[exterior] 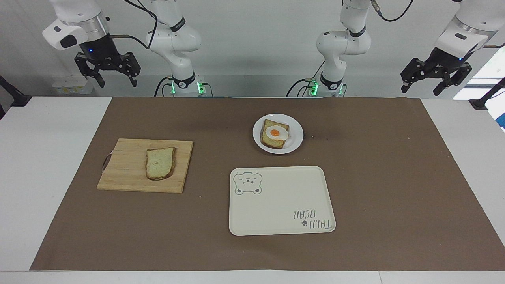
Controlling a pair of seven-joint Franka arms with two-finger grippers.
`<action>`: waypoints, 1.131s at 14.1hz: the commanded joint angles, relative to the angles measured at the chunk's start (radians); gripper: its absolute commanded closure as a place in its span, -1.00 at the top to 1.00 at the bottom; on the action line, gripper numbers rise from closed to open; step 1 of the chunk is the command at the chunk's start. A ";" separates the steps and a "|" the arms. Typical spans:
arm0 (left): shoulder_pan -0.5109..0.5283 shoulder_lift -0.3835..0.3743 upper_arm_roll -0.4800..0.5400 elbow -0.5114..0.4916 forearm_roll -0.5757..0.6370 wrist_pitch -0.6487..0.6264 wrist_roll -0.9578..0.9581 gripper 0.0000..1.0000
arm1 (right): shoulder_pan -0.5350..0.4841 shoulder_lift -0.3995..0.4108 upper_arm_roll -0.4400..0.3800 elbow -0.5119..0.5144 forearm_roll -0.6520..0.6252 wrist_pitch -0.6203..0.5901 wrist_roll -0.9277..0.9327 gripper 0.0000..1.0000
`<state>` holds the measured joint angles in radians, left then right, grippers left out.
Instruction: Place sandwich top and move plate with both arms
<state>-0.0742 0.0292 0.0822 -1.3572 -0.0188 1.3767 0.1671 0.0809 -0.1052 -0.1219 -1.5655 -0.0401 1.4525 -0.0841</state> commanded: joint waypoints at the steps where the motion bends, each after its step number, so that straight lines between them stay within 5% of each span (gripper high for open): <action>1: 0.004 -0.008 0.001 0.000 0.003 -0.016 0.003 1.00 | -0.012 -0.010 0.004 -0.013 -0.001 0.009 -0.013 1.00; 16: 0.004 -0.009 -0.001 0.000 -0.006 -0.022 0.003 1.00 | -0.013 -0.024 0.001 -0.039 -0.001 0.011 -0.013 1.00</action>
